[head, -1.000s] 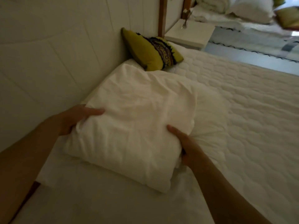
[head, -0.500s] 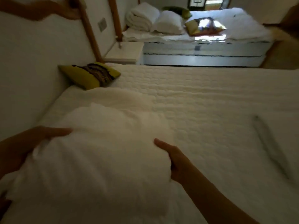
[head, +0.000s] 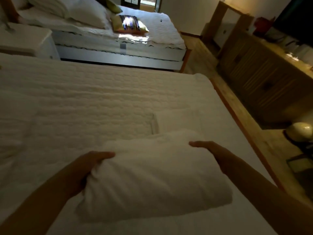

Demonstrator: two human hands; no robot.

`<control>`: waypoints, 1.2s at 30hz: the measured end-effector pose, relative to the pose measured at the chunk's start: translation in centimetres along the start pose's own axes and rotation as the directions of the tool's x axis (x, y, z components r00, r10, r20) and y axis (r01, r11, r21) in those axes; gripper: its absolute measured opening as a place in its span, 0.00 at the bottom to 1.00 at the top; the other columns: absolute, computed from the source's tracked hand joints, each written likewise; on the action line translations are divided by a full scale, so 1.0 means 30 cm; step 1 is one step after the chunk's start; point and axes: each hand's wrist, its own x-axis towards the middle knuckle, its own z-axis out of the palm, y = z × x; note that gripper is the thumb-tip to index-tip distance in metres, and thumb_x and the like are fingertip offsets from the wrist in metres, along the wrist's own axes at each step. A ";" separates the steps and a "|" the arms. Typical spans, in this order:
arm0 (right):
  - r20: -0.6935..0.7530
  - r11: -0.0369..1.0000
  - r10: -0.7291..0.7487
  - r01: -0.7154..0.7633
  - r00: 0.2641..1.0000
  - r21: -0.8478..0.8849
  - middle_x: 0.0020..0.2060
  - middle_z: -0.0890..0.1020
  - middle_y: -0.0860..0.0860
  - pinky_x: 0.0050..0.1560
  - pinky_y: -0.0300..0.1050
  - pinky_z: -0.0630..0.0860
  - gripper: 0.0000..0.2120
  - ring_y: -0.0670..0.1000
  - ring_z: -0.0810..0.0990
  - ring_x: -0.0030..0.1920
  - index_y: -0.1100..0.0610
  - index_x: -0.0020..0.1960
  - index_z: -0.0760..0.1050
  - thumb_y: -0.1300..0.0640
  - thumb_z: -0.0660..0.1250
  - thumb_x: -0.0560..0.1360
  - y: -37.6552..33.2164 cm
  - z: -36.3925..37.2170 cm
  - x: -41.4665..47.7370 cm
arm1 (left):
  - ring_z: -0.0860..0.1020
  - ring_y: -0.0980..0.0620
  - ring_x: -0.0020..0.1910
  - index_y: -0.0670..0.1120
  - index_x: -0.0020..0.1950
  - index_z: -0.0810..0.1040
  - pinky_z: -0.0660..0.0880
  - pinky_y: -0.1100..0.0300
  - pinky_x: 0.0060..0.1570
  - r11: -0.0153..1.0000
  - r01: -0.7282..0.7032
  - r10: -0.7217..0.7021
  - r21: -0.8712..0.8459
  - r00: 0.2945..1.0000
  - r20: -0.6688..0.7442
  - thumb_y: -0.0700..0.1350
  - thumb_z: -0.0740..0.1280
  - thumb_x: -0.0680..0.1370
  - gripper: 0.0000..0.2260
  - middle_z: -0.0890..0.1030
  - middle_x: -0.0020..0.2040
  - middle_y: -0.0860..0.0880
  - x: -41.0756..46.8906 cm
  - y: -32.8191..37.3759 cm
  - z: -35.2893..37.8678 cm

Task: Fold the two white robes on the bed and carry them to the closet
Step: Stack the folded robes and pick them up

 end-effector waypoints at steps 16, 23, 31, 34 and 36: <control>-0.072 0.970 -0.084 0.065 0.994 -0.235 0.47 0.84 0.52 0.35 0.46 0.80 0.34 0.54 0.84 0.45 0.59 0.64 0.76 0.45 0.81 0.65 0.104 -0.834 1.279 | 0.84 0.46 0.50 0.47 0.58 0.81 0.77 0.47 0.58 0.982 0.002 0.001 0.190 1.000 -0.014 0.51 0.78 0.66 0.22 0.88 0.45 0.52 1.131 -0.166 0.776; 0.110 0.993 -0.012 0.025 0.994 -0.118 0.55 0.83 0.51 0.53 0.52 0.79 0.39 0.55 0.82 0.54 0.54 0.63 0.74 0.37 0.79 0.58 0.203 -0.901 1.424 | 0.85 0.45 0.50 0.48 0.60 0.79 0.76 0.47 0.56 0.995 0.017 -0.017 0.100 1.000 0.006 0.58 0.75 0.68 0.24 0.86 0.53 0.46 1.260 -0.126 0.795; 0.183 0.989 -0.065 0.040 0.981 0.140 0.52 0.87 0.54 0.55 0.51 0.79 0.26 0.54 0.86 0.51 0.53 0.60 0.81 0.43 0.75 0.66 0.236 -0.870 1.257 | 0.86 0.50 0.37 0.45 0.50 0.83 0.81 0.56 0.35 0.997 -0.069 0.066 -0.032 0.992 -0.106 0.52 0.72 0.67 0.16 0.87 0.44 0.47 1.086 -0.148 0.896; 0.125 0.977 -0.091 0.064 0.988 0.202 0.53 0.86 0.59 0.58 0.57 0.80 0.29 0.59 0.85 0.53 0.57 0.59 0.82 0.45 0.79 0.62 0.248 -0.886 1.059 | 0.86 0.49 0.41 0.45 0.43 0.88 0.81 0.57 0.36 0.995 -0.096 0.095 -0.015 0.995 -0.039 0.54 0.80 0.53 0.22 0.87 0.48 0.45 0.891 -0.118 0.913; 0.099 0.968 -0.101 0.075 0.990 0.238 0.54 0.85 0.60 0.56 0.58 0.81 0.34 0.61 0.85 0.54 0.59 0.60 0.81 0.44 0.82 0.59 0.286 -0.923 0.879 | 0.86 0.47 0.46 0.43 0.51 0.86 0.82 0.53 0.41 0.992 -0.124 0.124 0.017 0.992 -0.032 0.57 0.84 0.44 0.38 0.87 0.51 0.44 0.726 -0.114 0.927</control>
